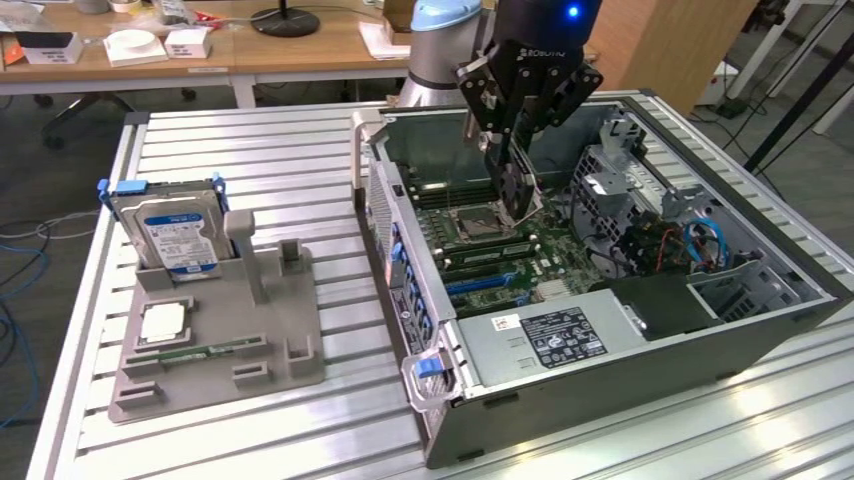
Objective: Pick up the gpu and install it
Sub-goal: 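Pick up the gpu and move the gpu toward the slot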
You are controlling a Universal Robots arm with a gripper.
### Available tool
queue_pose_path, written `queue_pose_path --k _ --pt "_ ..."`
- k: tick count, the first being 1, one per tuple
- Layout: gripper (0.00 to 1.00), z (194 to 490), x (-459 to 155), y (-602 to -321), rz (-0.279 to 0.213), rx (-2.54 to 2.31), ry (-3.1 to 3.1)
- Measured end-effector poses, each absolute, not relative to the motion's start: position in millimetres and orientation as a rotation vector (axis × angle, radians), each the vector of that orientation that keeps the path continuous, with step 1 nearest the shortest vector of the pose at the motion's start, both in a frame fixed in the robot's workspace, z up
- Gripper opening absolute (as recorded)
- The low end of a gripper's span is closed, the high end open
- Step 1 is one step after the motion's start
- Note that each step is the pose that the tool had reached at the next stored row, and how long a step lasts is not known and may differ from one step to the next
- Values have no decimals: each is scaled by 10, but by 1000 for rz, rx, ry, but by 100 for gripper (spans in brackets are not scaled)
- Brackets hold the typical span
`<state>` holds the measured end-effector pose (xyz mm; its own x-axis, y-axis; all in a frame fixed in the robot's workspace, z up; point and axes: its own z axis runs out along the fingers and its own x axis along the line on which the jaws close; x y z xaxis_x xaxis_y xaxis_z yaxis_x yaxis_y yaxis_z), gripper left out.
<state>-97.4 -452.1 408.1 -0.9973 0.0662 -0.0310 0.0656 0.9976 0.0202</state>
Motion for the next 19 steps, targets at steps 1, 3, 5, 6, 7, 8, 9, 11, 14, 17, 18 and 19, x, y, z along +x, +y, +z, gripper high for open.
queue_pose_path --k 1,3,5,6,7,8,9,11,14,17,18,19 --pt "26 4081 -973 -4521 30 103 3108" --pt "26 4081 -960 -4521 30 103 3108" --pt "26 4081 -929 -4521 30 103 3108" --pt "26 4081 -905 -4521 30 103 3109" --pt "26 4081 -879 -4521 30 103 3109" --pt "26 4081 -852 -4521 30 103 3109" --pt "26 4081 -825 -4521 30 103 3110" --pt "26 4081 -771 -4521 30 103 3110" --pt "26 4081 -677 -4521 30 103 3111" --pt "26 4081 -589 -4521 30 103 3113" --pt "26 4081 -560 -4521 30 103 3113" --pt "26 4081 -529 -4521 30 103 3113"
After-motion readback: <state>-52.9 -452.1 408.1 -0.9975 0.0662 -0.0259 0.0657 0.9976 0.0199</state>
